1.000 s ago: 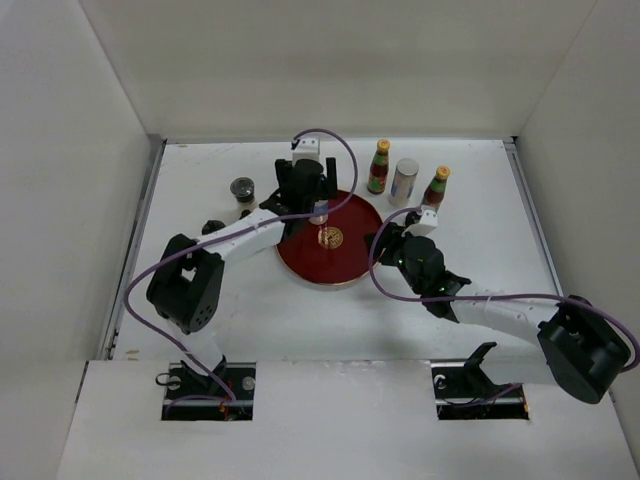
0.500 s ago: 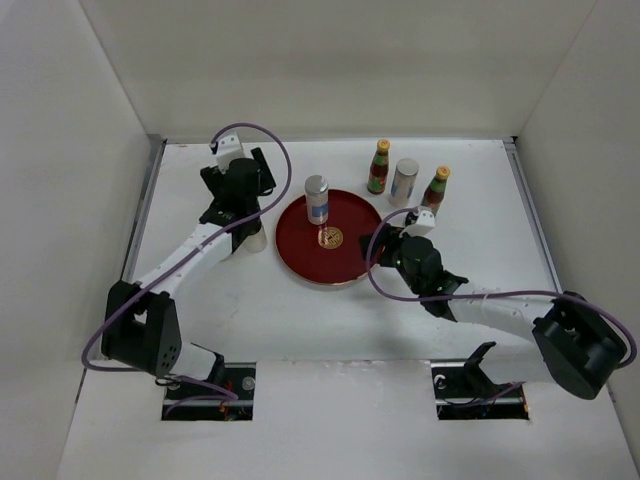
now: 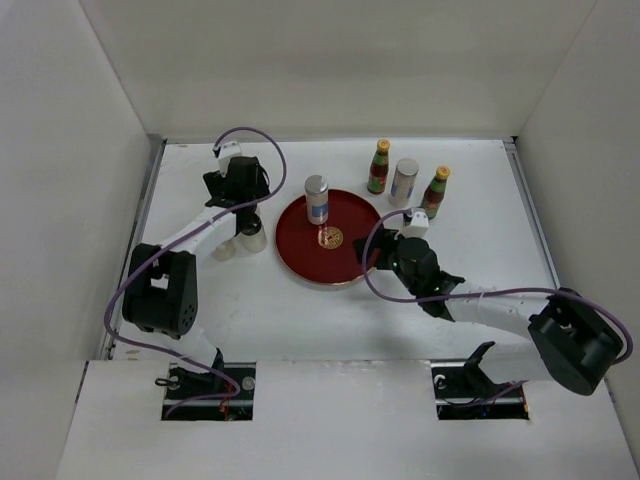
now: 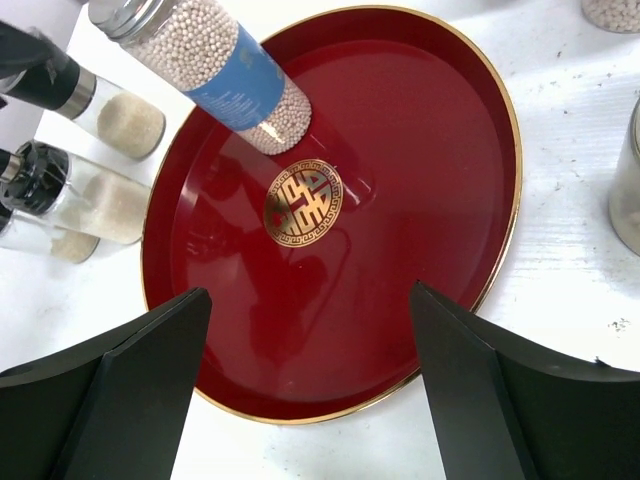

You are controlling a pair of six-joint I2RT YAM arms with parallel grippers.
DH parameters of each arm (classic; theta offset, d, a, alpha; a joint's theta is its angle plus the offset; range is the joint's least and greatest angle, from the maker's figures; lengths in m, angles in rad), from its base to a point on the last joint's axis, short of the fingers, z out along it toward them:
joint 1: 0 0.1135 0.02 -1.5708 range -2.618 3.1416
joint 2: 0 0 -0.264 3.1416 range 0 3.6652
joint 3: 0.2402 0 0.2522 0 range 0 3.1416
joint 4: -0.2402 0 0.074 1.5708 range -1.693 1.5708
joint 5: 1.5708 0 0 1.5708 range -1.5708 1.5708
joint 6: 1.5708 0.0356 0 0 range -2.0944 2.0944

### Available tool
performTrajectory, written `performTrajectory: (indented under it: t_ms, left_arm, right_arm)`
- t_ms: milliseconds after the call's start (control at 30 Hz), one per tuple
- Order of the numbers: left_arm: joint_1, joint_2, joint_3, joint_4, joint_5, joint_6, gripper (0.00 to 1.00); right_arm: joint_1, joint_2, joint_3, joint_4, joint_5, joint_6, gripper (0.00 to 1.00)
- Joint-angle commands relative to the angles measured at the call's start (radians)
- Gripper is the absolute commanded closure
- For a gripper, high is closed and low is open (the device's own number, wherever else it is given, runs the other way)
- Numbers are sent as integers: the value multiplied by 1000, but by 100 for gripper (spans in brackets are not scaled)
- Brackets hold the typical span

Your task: Organize the condiment bottles

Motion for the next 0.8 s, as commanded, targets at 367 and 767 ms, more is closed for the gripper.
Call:
performTrajectory:
  t_ms: [367,767]
  left_arm:
    - [5,25,121,79,-3,40,59]
    - [-121,-171,151,112,6,101,59]
  right_arm:
    - [14,16,53,52,-18,-17,13]
    - [18,11,47,57,-27,-17,13]
